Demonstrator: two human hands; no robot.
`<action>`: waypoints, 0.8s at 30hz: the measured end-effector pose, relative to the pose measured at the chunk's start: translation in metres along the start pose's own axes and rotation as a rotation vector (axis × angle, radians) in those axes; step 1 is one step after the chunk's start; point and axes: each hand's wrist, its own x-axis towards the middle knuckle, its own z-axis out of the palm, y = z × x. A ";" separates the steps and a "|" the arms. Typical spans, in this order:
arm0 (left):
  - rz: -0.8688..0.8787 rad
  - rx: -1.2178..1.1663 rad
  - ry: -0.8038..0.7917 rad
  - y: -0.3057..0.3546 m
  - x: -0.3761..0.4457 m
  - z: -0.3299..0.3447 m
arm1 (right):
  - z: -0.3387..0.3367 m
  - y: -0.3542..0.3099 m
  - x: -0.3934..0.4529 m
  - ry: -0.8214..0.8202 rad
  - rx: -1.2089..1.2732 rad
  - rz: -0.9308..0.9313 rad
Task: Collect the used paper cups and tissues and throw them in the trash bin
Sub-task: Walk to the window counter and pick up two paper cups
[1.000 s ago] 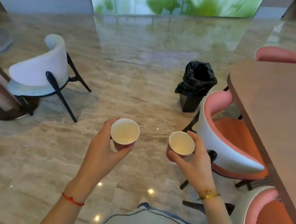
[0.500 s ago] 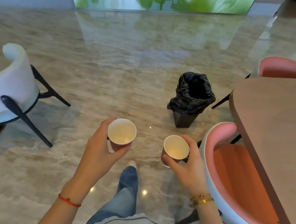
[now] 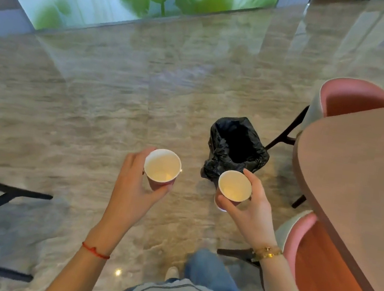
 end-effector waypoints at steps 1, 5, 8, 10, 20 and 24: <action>0.003 -0.011 -0.014 -0.003 0.020 0.006 | 0.001 0.003 0.015 0.005 -0.004 0.015; 0.019 -0.024 -0.085 -0.013 0.096 0.041 | 0.007 0.022 0.082 0.050 0.021 0.075; 0.031 -0.042 -0.125 -0.017 0.152 0.074 | 0.009 0.040 0.134 0.074 0.010 0.095; 0.040 -0.055 -0.143 -0.017 0.191 0.097 | 0.009 0.051 0.169 0.087 0.000 0.100; 0.080 -0.037 -0.291 -0.011 0.381 0.208 | -0.008 0.101 0.342 0.123 -0.037 0.168; 0.096 -0.011 -0.379 -0.015 0.435 0.254 | -0.009 0.125 0.388 0.119 -0.061 0.264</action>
